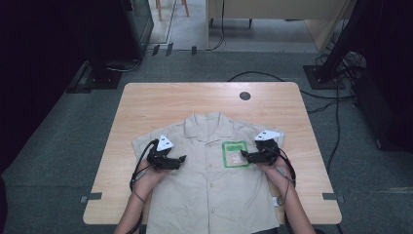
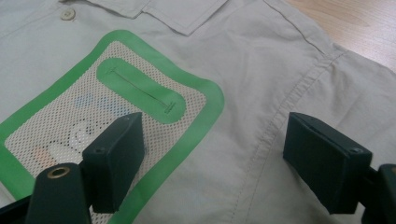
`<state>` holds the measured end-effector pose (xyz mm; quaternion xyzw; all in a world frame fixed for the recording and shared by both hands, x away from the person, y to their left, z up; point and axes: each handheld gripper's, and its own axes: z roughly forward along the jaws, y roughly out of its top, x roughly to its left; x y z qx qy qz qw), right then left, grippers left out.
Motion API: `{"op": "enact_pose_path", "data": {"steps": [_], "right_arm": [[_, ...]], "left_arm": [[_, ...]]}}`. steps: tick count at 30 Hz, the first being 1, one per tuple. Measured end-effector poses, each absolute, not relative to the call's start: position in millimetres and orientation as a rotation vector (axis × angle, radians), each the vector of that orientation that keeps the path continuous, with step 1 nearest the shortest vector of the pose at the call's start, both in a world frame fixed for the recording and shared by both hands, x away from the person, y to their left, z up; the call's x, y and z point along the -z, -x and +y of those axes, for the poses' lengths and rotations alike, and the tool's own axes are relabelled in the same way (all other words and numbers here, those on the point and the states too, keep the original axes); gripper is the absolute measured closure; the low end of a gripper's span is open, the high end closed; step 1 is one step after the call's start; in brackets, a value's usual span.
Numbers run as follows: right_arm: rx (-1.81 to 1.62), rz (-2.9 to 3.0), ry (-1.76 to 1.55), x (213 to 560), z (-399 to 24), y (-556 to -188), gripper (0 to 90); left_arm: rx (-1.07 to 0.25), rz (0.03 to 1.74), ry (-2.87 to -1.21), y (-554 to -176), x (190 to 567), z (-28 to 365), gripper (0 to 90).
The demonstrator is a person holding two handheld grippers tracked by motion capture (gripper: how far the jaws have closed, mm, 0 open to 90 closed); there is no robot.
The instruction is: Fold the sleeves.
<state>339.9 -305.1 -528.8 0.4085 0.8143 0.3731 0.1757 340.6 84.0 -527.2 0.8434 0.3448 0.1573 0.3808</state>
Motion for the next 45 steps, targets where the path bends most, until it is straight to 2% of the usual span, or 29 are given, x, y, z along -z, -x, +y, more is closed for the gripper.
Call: {"op": "enact_pose_path", "data": {"steps": [3, 20, 45], "right_arm": [[-1.053, 2.306, -1.152, 528.8, -304.9, -339.8, 20.4], [-1.051, 2.307, -1.144, 528.8, -304.9, -341.0, 22.2], [-1.034, 2.283, -1.185, 528.8, -303.5, -339.0, 19.5]], "left_arm": [[-0.410, 0.905, -2.145, -341.7, 527.5, 84.0, 20.9], [-0.412, 0.909, -2.147, -339.5, 527.4, 85.0, 21.0], [-0.405, 0.903, -2.149, -339.6, 527.5, 84.9, 20.7]]}}
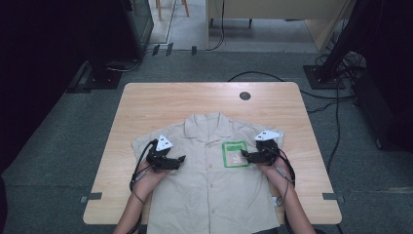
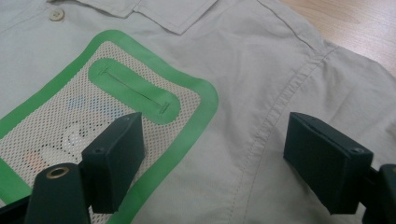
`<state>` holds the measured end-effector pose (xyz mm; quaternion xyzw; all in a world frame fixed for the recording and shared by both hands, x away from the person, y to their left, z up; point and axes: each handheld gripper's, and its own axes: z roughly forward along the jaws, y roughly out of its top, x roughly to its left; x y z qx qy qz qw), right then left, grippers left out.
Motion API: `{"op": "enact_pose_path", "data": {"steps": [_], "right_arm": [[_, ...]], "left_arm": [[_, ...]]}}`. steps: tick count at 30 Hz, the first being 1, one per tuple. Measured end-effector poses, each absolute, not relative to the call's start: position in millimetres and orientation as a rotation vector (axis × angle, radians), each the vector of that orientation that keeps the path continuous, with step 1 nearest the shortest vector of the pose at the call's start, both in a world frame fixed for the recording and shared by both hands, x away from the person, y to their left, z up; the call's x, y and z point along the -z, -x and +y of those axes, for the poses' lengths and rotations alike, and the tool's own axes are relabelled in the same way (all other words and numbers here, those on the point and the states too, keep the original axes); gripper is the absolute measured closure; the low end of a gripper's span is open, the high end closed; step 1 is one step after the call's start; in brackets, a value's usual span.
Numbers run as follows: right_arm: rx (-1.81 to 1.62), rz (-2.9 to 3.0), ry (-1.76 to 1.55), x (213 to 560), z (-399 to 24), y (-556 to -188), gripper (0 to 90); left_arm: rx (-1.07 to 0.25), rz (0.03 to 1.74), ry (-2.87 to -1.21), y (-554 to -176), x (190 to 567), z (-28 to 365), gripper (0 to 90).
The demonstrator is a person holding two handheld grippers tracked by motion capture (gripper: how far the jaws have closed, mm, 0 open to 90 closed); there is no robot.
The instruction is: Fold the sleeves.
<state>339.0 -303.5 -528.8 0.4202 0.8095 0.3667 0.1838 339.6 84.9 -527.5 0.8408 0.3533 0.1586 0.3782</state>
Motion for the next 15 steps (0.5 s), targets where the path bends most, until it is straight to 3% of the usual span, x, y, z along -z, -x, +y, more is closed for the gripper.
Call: {"op": "enact_pose_path", "data": {"steps": [15], "right_arm": [[-1.026, 2.269, -1.204, 529.0, -302.7, -337.9, 18.6]], "left_arm": [[-0.412, 0.916, -2.143, -339.1, 527.6, 85.3, 19.7]]}}
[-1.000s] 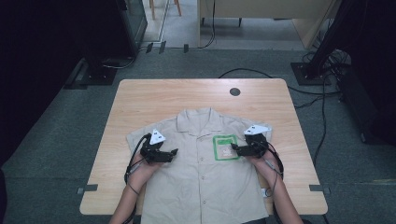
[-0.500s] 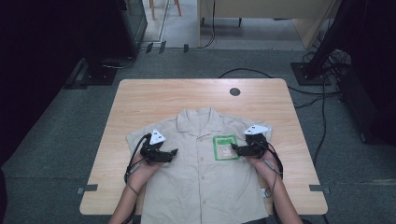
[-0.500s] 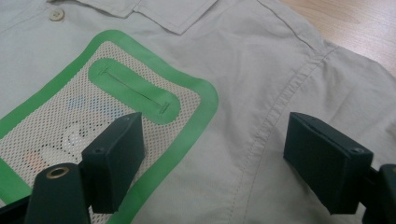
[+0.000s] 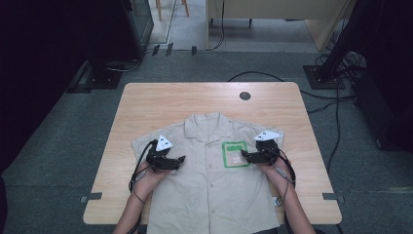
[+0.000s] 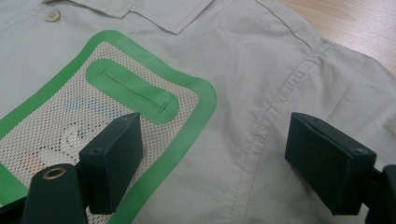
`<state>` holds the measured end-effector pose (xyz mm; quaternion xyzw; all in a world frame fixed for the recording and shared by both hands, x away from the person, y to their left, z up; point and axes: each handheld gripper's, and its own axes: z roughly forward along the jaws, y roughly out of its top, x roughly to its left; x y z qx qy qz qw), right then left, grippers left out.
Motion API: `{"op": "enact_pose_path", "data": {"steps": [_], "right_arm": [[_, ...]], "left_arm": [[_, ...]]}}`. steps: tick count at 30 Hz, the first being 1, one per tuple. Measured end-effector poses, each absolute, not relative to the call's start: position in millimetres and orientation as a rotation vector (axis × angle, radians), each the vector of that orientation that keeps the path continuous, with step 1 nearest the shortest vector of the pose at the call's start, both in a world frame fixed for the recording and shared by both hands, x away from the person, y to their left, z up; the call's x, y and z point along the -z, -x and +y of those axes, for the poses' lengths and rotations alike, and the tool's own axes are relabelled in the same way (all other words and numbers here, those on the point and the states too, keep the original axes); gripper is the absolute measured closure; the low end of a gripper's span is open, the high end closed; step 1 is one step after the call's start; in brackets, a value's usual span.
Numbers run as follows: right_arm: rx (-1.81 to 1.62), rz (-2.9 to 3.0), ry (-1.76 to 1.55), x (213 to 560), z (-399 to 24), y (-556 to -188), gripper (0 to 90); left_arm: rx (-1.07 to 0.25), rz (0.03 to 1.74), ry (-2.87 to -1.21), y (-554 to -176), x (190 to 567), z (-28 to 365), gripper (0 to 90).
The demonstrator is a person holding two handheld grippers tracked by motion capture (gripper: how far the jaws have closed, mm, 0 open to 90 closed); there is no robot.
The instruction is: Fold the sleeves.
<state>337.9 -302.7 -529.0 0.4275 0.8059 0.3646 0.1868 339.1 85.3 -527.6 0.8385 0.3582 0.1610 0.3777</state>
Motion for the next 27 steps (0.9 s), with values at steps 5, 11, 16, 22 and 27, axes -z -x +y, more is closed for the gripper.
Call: {"op": "enact_pose_path", "data": {"steps": [5, 11, 16, 22, 27], "right_arm": [[-1.026, 2.267, -1.203, 529.0, -302.8, -337.9, 18.6], [-1.025, 2.261, -1.208, 529.0, -302.4, -337.8, 19.1], [-1.024, 2.266, -1.207, 528.7, -302.4, -337.9, 19.5], [-1.010, 2.280, -1.231, 526.2, -302.6, -339.3, 20.2], [-1.008, 2.295, -1.239, 523.7, -306.5, -341.1, 21.5]], "left_arm": [[-0.413, 0.918, -2.144, -339.2, 527.6, 85.4, 19.7], [-0.416, 0.922, -2.142, -339.4, 527.5, 85.6, 19.7], [-0.418, 0.925, -2.143, -339.6, 527.5, 85.7, 19.8], [-0.419, 0.927, -2.143, -339.8, 527.4, 85.7, 19.7], [-0.420, 0.927, -2.144, -339.8, 527.4, 85.7, 19.8]]}}
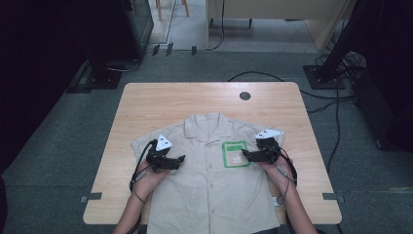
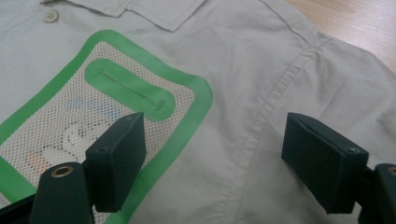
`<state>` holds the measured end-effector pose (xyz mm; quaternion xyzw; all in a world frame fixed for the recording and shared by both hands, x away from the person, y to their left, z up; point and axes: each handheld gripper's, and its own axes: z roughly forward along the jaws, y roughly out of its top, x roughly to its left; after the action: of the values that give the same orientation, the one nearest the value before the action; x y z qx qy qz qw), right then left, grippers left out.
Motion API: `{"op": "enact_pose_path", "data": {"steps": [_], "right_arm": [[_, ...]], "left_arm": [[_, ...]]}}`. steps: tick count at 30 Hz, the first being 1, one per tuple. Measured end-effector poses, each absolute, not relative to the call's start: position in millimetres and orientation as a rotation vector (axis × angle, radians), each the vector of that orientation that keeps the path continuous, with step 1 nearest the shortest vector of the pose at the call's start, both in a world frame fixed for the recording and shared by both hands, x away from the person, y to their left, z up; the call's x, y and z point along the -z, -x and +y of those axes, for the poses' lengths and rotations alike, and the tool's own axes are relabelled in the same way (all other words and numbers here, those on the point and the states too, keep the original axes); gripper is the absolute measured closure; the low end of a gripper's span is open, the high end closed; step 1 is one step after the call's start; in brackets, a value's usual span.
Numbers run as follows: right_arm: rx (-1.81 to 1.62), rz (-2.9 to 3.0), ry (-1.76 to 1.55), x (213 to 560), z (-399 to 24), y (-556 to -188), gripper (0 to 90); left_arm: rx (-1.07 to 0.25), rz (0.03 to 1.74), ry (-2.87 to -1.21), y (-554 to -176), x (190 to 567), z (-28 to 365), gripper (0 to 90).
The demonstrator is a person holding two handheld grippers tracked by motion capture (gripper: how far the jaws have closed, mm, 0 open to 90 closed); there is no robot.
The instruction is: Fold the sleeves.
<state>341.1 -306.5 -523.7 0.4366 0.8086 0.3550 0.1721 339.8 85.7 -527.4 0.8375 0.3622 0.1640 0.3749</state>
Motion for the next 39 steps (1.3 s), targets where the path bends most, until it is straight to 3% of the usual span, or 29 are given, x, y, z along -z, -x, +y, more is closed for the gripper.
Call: {"op": "enact_pose_path", "data": {"steps": [39], "right_arm": [[-1.019, 2.172, -1.247, 513, -360, -360, 24.9]], "left_arm": [[-0.422, 0.931, -2.141, -340, 528, 86, 19.7]]}}
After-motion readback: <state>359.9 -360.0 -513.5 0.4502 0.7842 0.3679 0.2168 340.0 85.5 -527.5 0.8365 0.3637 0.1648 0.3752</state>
